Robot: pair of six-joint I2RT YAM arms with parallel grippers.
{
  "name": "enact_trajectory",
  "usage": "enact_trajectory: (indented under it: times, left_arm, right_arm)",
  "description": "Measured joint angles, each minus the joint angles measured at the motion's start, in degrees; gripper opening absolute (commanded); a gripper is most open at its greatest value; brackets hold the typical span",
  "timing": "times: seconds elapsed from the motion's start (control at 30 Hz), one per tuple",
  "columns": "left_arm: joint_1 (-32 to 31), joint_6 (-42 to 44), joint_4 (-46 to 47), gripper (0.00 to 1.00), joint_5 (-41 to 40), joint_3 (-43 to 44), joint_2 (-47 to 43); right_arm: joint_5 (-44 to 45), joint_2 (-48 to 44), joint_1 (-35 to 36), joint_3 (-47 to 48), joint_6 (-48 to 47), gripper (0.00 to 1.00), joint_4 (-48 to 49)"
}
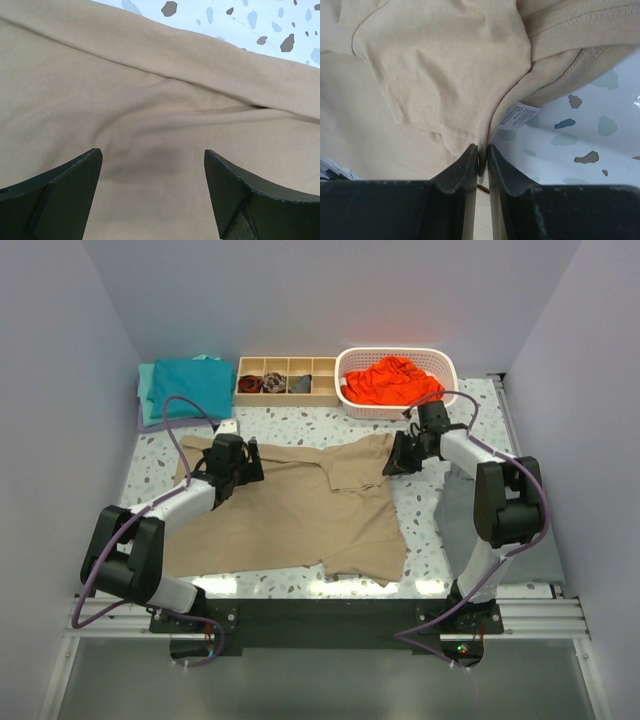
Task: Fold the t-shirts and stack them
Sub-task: Flatten the tshirt out
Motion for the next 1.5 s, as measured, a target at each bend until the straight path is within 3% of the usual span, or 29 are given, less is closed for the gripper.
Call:
enact_trajectory:
  times: [0.1,0.2,0.73,0.87,0.97,1.5]
  left_arm:
    - [0.0,0.0,0.0,0.88,0.0,0.0,0.0]
    - [0.0,0.0,0.0,0.88,0.0,0.0,0.0]
    - [0.0,-0.1,-1.4,0.90,-2.6,1.9,0.0]
    - [0.0,-0.1,-1.4,0.90,-2.6,2.4,0.2]
    - [0.1,-0.1,-1.6,0.90,-2.6,2.4,0.5]
    - [0.2,-0.1,-2.1,0.90,-2.6,2.4,0.8]
  right_arm:
    - [0.0,-0.3,0.0,0.0,-0.2,0.16,0.0]
    - [-0.1,-0.5,0.0,0.0,-0.5,0.00,0.0]
    - [-1.7,-6.7,0.0,-0.1,-0.2,0.00,2.9]
    - [-1.3,-6.7,0.0,1.2,-0.9,0.10,1.0]
    - [-1.3,-6.5,0.0,1.3,-1.1,0.00,0.6]
    - [0.3,-6.0,0.1,2.1,-1.9,0.00,-3.1]
